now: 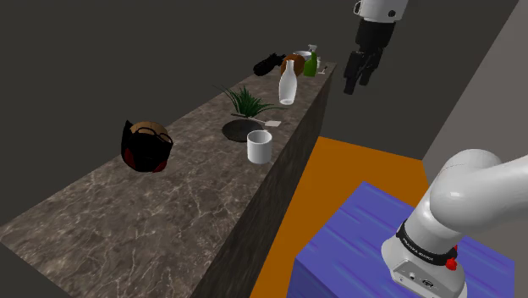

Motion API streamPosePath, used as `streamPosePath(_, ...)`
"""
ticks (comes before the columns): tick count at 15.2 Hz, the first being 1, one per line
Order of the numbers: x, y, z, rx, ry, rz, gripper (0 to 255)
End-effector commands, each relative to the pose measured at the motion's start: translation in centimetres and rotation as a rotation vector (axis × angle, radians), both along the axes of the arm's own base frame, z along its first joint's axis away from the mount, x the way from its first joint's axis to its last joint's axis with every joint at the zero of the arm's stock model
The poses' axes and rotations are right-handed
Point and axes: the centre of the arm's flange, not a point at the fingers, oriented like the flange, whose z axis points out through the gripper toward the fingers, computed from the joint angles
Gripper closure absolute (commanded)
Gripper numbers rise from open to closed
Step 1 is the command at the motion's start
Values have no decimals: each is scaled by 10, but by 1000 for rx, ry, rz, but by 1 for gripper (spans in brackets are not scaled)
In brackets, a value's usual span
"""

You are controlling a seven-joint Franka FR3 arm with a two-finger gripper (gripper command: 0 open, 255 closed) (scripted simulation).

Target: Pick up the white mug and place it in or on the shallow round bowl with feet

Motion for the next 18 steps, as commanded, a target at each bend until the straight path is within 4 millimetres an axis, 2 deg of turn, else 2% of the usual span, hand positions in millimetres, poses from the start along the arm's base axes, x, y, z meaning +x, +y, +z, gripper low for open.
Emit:
streamPosePath(1, 0, 0, 0, 0, 0, 0, 0)
streamPosePath(18, 150, 77, -142, -2, -42, 99, 0)
